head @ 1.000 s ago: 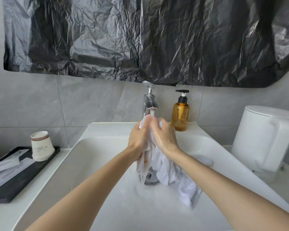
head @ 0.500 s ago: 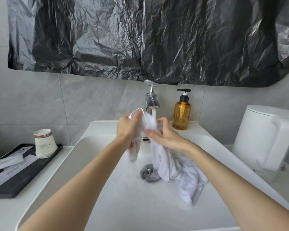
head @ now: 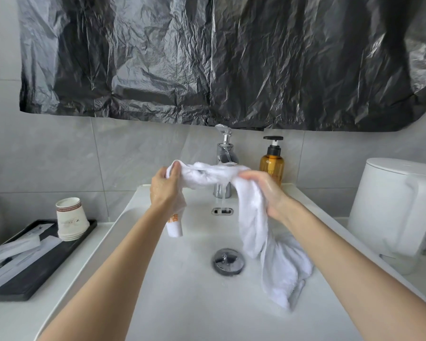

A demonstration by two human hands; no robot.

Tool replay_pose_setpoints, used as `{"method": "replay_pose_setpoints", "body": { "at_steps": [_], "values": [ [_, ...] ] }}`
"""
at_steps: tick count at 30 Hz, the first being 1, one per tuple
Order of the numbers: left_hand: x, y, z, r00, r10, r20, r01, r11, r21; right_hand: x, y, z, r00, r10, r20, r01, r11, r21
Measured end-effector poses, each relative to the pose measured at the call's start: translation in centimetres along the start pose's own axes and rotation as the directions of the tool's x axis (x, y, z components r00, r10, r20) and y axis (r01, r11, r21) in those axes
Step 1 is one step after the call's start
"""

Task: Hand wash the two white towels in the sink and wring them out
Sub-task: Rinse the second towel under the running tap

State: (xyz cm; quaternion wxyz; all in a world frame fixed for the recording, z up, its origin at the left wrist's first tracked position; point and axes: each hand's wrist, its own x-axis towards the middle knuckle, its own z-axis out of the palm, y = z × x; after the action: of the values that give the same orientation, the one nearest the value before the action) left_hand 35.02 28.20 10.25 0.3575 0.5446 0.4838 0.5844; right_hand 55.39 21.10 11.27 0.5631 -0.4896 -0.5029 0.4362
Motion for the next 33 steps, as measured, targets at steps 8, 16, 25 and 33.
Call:
{"method": "replay_pose_setpoints", "body": {
  "at_steps": [8, 16, 25, 33],
  "values": [
    [0.3, -0.7, -0.2, 0.994, -0.1, 0.04, 0.101, 0.994, -0.029, 0.0, 1.7, 1.2, 0.993, -0.017, -0.118, -0.007, 0.979, -0.203],
    [-0.6, 0.7, 1.3, 0.965, -0.15, 0.214, 0.198, 0.953, -0.227, -0.6, 2.3, 1.1, 0.989, 0.14, 0.058, -0.116, 0.945, -0.305],
    [-1.3, 0.7, 1.8, 0.952, -0.087, 0.295, 0.142, 0.975, -0.171, -0.2, 2.4, 1.7, 0.993, -0.1, 0.068, 0.12, 0.886, -0.449],
    [-2.9, -0.1, 2.9, 0.92, 0.098, 0.38, -0.092, 0.995, -0.032, -0.1, 1.8, 2.5, 0.974, -0.066, -0.219, 0.073, 0.997, 0.026]
  ]
}}
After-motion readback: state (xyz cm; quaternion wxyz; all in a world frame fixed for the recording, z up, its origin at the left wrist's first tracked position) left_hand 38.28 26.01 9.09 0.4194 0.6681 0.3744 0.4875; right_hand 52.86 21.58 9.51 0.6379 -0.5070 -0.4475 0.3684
